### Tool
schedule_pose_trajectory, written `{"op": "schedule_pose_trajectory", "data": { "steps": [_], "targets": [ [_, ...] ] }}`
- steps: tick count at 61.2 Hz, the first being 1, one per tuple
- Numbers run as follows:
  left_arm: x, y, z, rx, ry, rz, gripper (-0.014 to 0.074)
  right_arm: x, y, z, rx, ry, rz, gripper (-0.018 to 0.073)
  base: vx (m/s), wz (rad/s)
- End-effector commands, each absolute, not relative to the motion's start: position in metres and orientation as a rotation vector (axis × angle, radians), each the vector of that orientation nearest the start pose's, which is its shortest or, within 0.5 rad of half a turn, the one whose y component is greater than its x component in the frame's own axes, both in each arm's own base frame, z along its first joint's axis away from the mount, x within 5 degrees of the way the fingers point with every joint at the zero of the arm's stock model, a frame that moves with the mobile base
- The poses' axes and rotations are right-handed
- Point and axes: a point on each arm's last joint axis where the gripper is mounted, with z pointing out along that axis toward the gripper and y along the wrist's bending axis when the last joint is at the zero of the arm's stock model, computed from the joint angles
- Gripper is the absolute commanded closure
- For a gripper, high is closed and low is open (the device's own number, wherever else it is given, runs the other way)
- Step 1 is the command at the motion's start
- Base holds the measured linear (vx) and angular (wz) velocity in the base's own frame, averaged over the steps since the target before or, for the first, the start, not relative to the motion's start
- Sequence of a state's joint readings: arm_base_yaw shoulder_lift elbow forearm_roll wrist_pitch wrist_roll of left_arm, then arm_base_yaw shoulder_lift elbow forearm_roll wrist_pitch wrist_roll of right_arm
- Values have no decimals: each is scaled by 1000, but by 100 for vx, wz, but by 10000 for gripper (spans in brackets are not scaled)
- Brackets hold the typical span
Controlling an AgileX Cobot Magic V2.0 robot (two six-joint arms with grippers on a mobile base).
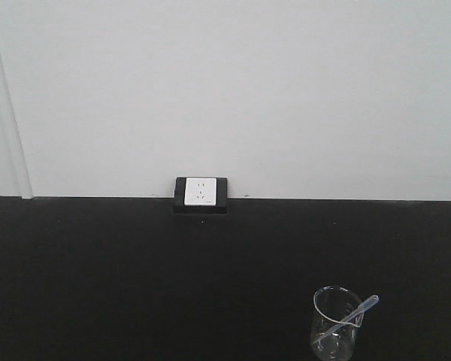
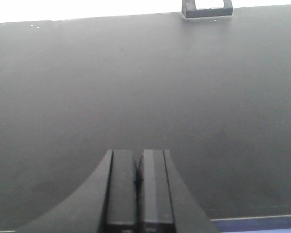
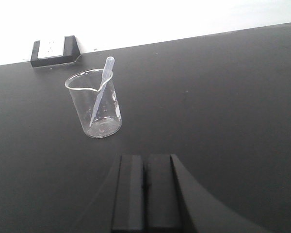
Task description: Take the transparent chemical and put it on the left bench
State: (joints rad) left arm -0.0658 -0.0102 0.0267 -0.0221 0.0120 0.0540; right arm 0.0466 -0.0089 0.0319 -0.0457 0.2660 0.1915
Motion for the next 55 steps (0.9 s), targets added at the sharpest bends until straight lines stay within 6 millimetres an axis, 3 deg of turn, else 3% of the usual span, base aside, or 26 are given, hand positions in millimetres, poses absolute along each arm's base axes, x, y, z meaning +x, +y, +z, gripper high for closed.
{"op": "schedule_pose_trajectory", "data": {
  "steps": [1, 15, 23, 31, 42, 49, 55],
  "targets": [
    [55, -4, 206, 64, 1429, -35, 600, 56, 2, 186, 82, 1673, 126, 567, 0, 0],
    [55, -4, 206, 64, 1429, -35, 600, 56, 2, 187, 80, 1656, 127, 567, 0, 0],
    [55, -4, 206, 64, 1429, -35, 600, 56, 2, 201, 68, 1513, 141, 567, 0, 0],
    [55, -4, 206, 64, 1429, -35, 600, 52, 3, 233, 58, 1329, 159, 567, 0, 0],
    [55, -4, 206, 64, 1429, -35, 600, 59, 3, 289, 49, 1297, 152, 567, 0, 0],
    [55, -4, 206, 64, 1429, -35, 600, 84, 4, 319, 48, 1352, 146, 567, 0, 0],
    [55, -4, 206, 64, 1429, -35, 600, 113, 6, 332, 52, 1415, 147, 567, 0, 0]
  ]
}}
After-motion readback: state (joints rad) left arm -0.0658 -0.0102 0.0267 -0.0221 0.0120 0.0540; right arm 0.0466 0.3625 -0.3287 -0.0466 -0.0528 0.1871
